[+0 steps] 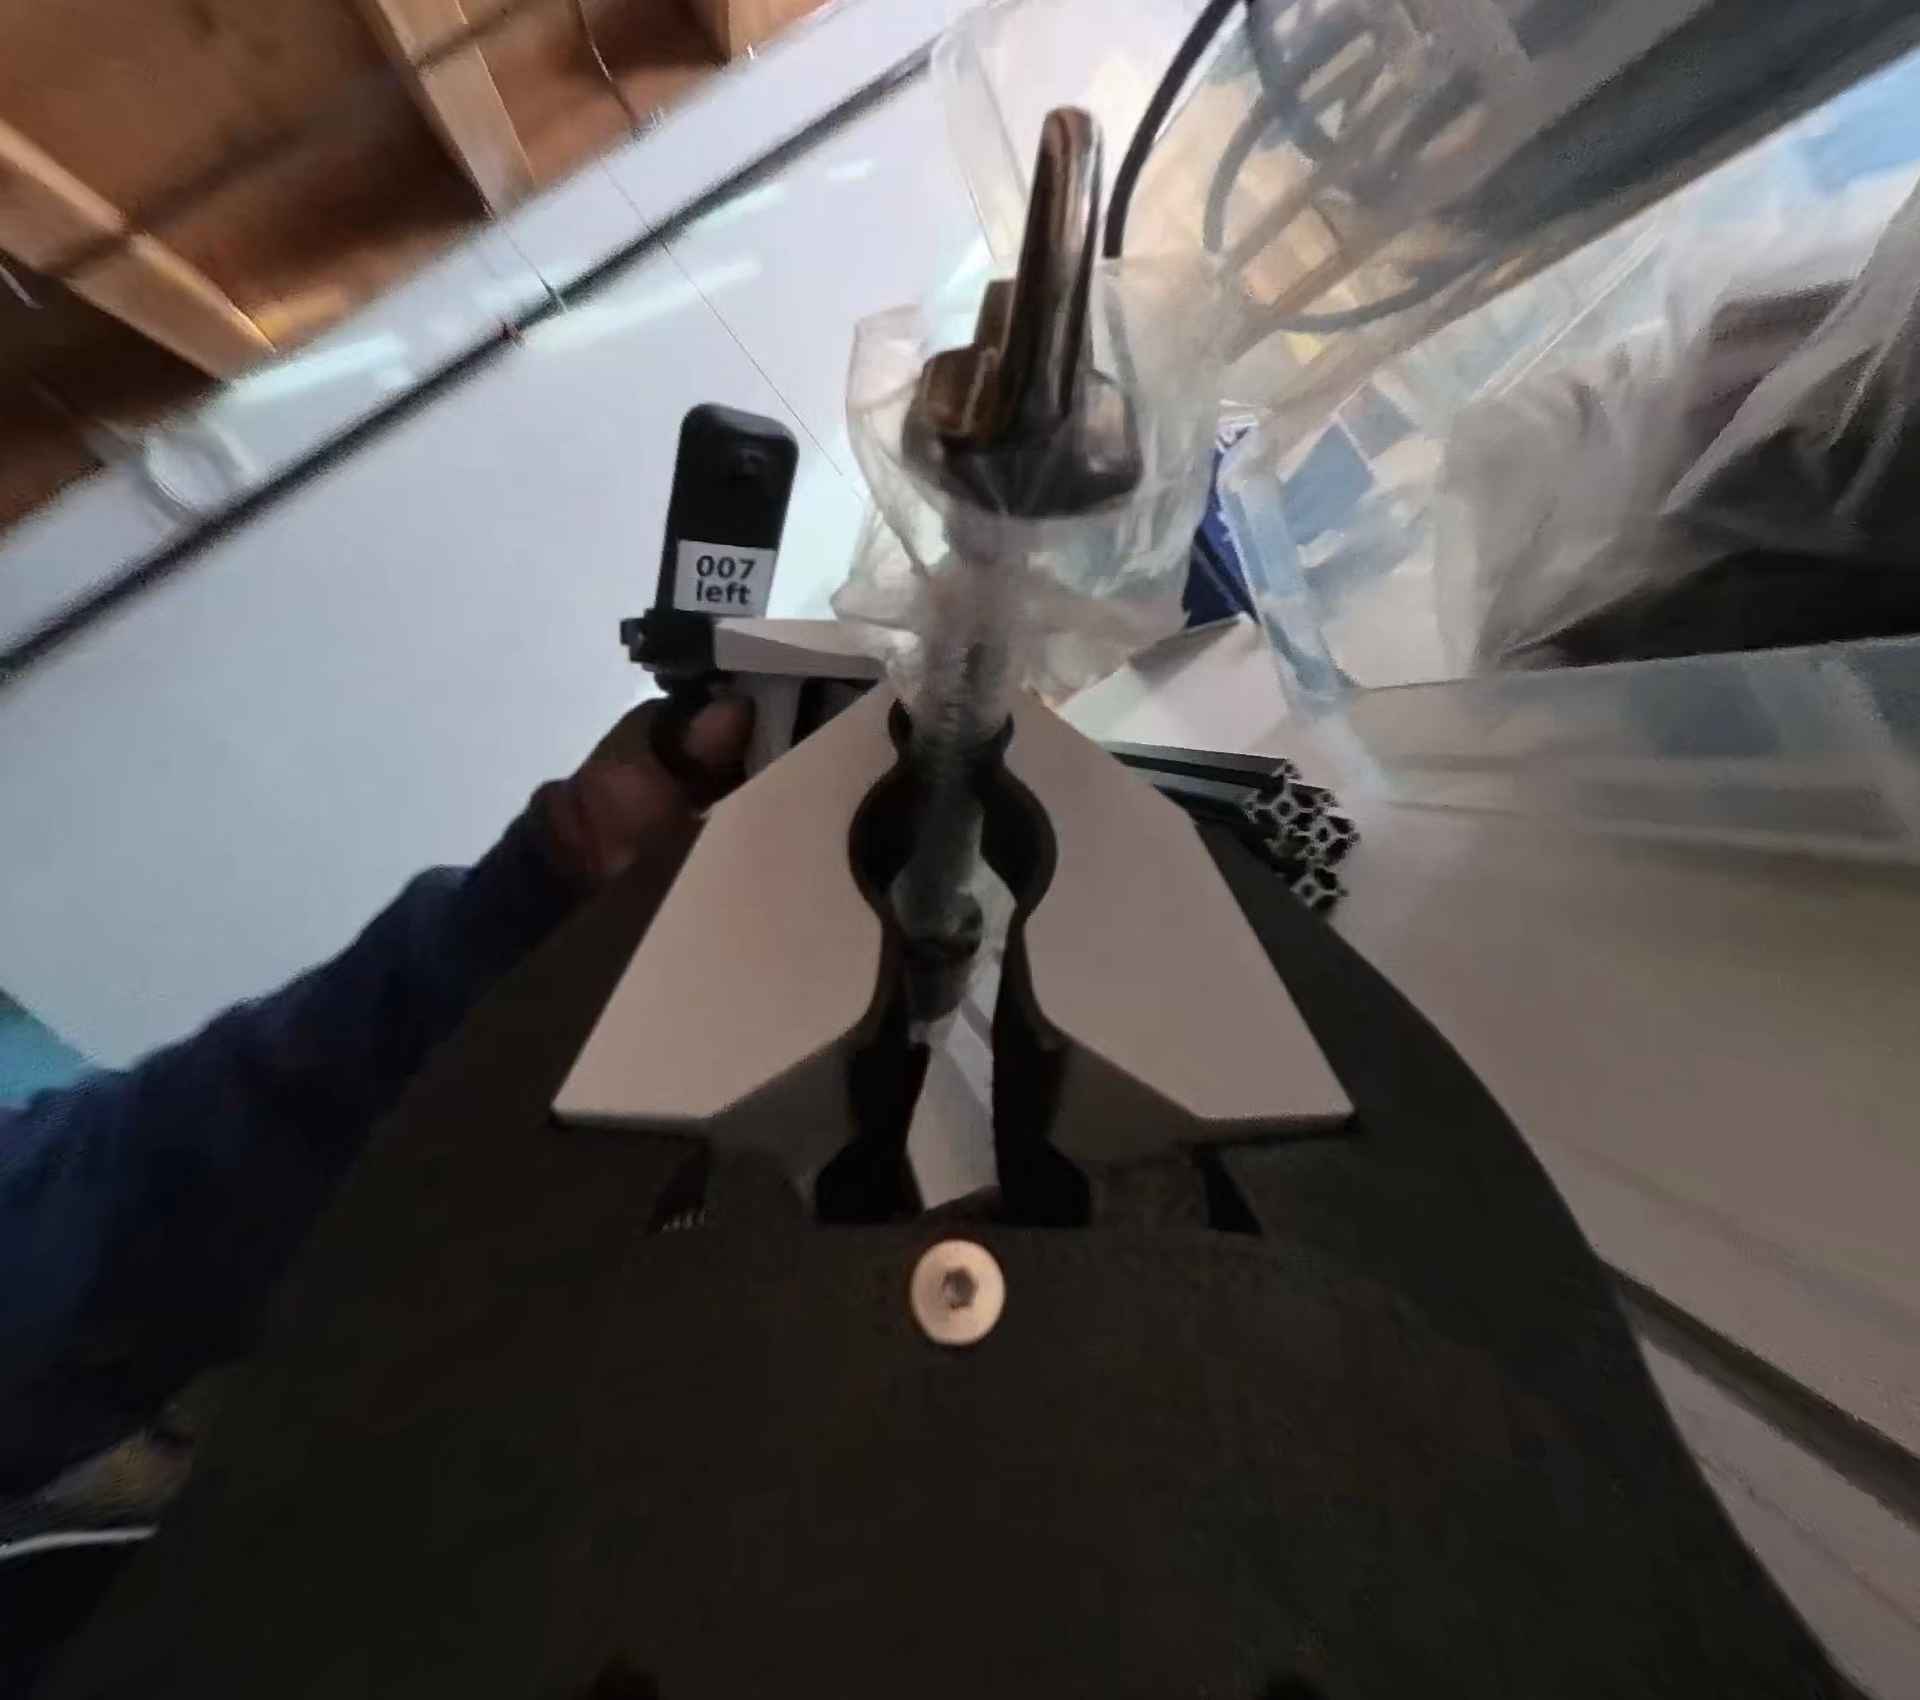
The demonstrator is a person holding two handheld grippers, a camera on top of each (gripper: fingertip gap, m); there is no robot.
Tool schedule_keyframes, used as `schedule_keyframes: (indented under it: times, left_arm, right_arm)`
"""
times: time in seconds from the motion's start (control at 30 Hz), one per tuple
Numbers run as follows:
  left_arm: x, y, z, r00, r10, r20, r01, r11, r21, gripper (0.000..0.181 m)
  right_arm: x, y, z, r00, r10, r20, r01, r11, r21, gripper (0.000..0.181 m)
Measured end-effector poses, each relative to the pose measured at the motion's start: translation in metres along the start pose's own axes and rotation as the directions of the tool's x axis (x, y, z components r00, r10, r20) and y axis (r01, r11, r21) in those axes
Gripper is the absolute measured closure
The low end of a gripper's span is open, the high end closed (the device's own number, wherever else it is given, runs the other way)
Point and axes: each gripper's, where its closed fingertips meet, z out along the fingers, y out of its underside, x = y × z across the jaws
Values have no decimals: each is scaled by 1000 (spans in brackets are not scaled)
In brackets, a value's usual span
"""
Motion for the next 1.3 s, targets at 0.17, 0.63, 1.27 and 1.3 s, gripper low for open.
schedule_keyframes:
  times: [0.17,0.63,1.27,1.3]
  left_arm:
    - [-6,-3,7,999,30,-34,-29,999,34,169]
    - [24,-55,23,810,585,29,-569,799,-194,146]
    - [46,-19,20,613,705,-358,-778,460,-427,149]
    - [44,-18,20,606,711,-357,-781,444,-440,148]
  right_arm:
    - [6,0,-6,983,-170,-65,164,983,-83,181]
    - [11,22,-7,945,-325,-14,309,910,-277,181]
    - [-11,47,-14,940,-309,148,342,861,-376,181]
    - [-12,47,-15,939,-308,151,342,861,-376,181]
